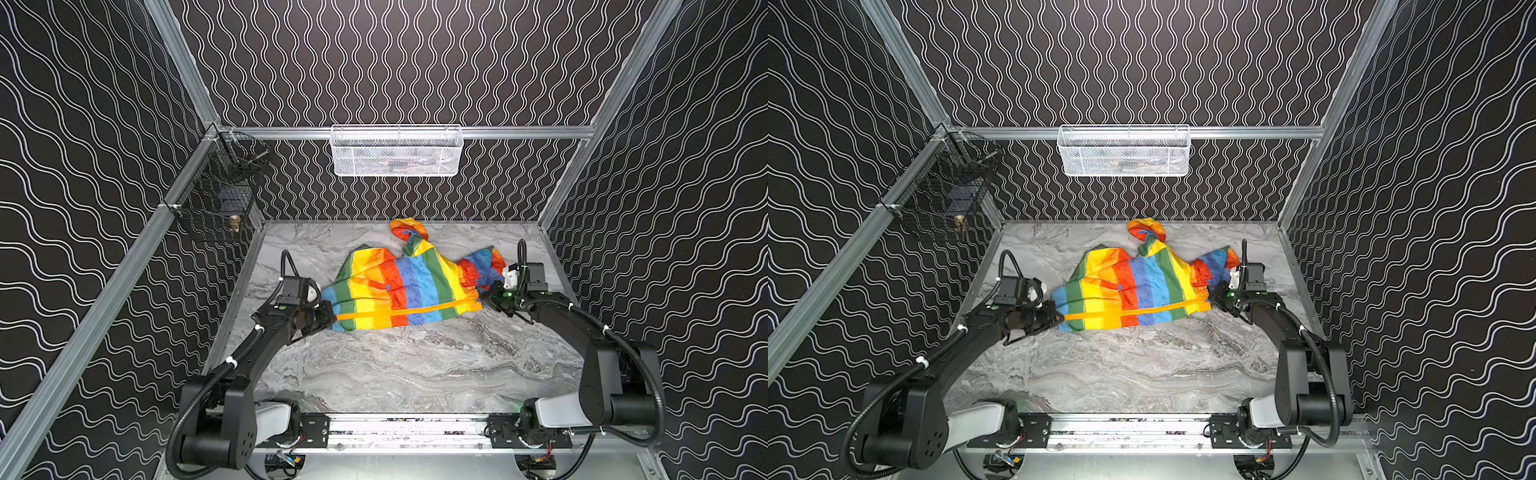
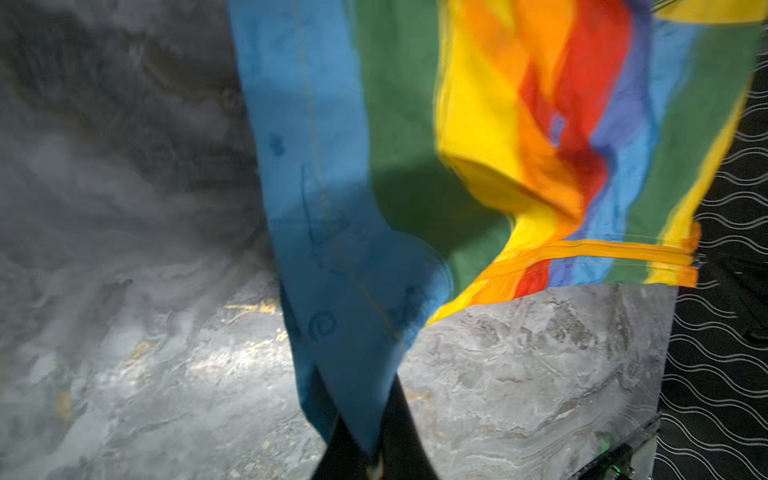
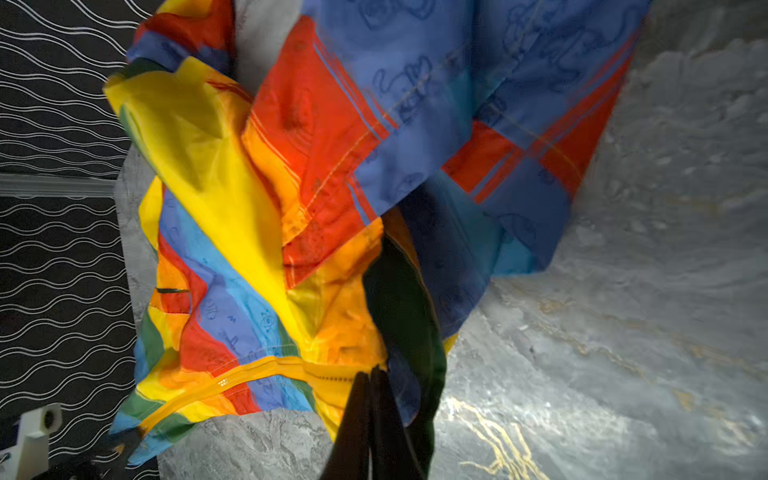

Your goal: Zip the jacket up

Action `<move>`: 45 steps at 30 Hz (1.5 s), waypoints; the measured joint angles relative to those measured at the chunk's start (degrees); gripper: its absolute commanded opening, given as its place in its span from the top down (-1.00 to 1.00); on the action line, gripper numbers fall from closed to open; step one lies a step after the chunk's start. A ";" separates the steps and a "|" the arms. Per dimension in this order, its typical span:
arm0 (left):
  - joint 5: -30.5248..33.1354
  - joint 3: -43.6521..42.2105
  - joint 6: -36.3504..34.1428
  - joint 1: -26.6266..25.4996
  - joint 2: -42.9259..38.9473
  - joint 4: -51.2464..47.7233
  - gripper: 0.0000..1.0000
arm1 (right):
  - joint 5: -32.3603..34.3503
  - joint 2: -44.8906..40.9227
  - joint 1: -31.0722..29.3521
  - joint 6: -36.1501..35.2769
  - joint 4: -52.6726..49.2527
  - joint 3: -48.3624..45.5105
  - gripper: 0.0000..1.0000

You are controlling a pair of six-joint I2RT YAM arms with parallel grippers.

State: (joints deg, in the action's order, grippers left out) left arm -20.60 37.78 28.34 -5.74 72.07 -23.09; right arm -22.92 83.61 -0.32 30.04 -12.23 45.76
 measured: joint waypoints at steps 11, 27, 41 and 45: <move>7.45 5.60 -0.48 0.92 -11.39 -3.19 -0.97 | 10.71 -8.35 0.46 -2.54 -6.10 7.39 -0.98; 14.49 11.41 -13.49 0.90 -23.78 19.91 -0.97 | 26.25 -27.96 0.74 -1.31 16.81 -4.17 -0.98; 32.35 -16.31 -23.15 0.92 -8.83 39.21 -0.97 | 43.63 -22.67 0.74 -15.06 39.10 -29.44 -0.98; 36.00 -19.41 -24.33 0.92 0.96 51.34 -0.97 | 43.56 -17.05 0.74 -17.35 50.25 -35.06 -0.98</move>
State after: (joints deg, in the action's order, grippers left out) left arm 15.40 18.37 4.01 -4.82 73.03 28.25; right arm 20.64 66.57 0.43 12.69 38.02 10.70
